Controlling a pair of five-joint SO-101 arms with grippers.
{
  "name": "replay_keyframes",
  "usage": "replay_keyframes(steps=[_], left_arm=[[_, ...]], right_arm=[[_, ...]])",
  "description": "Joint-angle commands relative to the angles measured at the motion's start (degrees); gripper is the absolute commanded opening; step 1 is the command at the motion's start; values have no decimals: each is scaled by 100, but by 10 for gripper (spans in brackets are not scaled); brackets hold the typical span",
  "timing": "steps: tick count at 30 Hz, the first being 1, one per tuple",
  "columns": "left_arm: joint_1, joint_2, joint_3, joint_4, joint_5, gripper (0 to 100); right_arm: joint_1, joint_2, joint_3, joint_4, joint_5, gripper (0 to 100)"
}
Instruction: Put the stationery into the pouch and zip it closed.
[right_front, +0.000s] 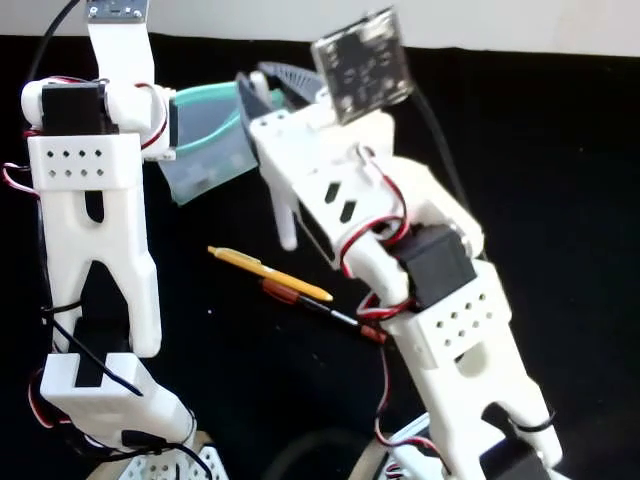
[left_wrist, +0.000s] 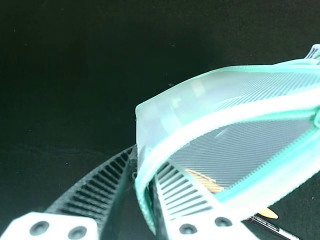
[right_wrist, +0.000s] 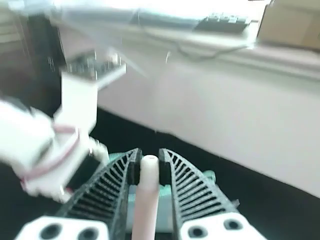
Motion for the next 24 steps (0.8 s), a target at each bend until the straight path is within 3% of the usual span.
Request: replay_keyframes(steps=[1, 12, 24], left_arm=[[110, 101, 48, -9, 70, 6], [119, 110, 48, -9, 62, 6], [119, 110, 48, -18, 53, 6]], right_arm=[[92, 312, -919, -242, -211, 8], [92, 1675, -2141, -1367, -343, 8], [92, 3442, -4127, -1437, -334, 8]])
